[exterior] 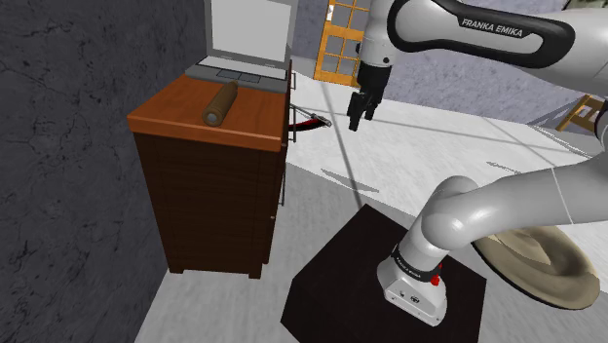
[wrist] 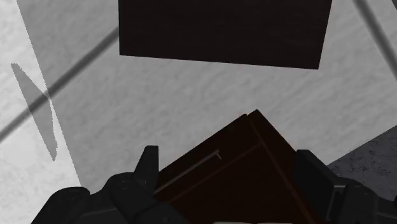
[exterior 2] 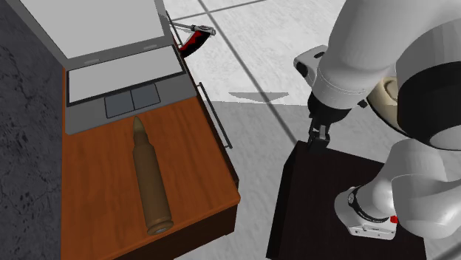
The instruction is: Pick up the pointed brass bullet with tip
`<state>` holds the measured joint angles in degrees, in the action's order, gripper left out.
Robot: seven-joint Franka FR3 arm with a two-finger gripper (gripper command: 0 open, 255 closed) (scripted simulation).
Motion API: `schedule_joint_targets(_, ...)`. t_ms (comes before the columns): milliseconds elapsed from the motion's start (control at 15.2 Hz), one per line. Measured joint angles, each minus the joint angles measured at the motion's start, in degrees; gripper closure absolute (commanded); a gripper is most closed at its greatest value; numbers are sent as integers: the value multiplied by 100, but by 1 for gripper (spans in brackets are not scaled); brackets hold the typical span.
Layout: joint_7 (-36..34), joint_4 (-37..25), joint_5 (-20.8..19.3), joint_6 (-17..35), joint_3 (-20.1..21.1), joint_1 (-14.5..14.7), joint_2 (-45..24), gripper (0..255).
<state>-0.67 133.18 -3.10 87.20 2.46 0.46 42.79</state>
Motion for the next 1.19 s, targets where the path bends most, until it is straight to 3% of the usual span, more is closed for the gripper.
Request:
schedule_joint_targets(528, -1240, -533, 545, 477, 563, -51, -871, 0)
schedule_joint_targets(1188, -3229, -2062, 861, 1083, 1297, -214, -2631, 0)
